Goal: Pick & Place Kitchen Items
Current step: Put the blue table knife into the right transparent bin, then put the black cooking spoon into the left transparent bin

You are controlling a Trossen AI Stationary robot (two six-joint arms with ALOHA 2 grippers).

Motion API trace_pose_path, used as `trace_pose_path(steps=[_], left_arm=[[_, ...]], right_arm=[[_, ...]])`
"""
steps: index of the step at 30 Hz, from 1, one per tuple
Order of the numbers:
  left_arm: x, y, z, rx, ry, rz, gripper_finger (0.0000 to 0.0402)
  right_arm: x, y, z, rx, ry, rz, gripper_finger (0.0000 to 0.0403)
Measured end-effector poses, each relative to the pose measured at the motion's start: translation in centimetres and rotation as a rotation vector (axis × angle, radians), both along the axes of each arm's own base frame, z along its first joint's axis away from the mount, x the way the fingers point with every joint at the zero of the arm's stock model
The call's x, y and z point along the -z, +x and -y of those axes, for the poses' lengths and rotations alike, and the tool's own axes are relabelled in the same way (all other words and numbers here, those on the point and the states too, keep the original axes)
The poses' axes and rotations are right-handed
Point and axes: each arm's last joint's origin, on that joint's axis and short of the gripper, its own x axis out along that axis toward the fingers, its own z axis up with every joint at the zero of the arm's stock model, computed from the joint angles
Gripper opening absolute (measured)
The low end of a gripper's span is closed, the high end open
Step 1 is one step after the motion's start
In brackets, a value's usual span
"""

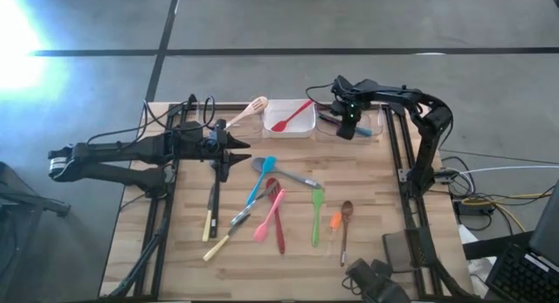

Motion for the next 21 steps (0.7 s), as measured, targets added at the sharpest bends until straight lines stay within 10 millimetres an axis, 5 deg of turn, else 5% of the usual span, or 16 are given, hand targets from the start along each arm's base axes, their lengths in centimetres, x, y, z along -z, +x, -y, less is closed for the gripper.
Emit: trace_pose_path(steps=[15, 21], left_arm=[[0.0, 0.0, 0.0, 0.000, 0.000, 0.001, 0.0156], [0.0, 0.0, 0.0, 0.000, -0.001, 0.001, 0.0156]], right_arm=[[-0.8, -0.1, 0.0, 0.007, -0.033, 0.012, 0.0114], [-4.0, -0.5, -0.7, 0.007, -0.095, 0.065, 0.0122]])
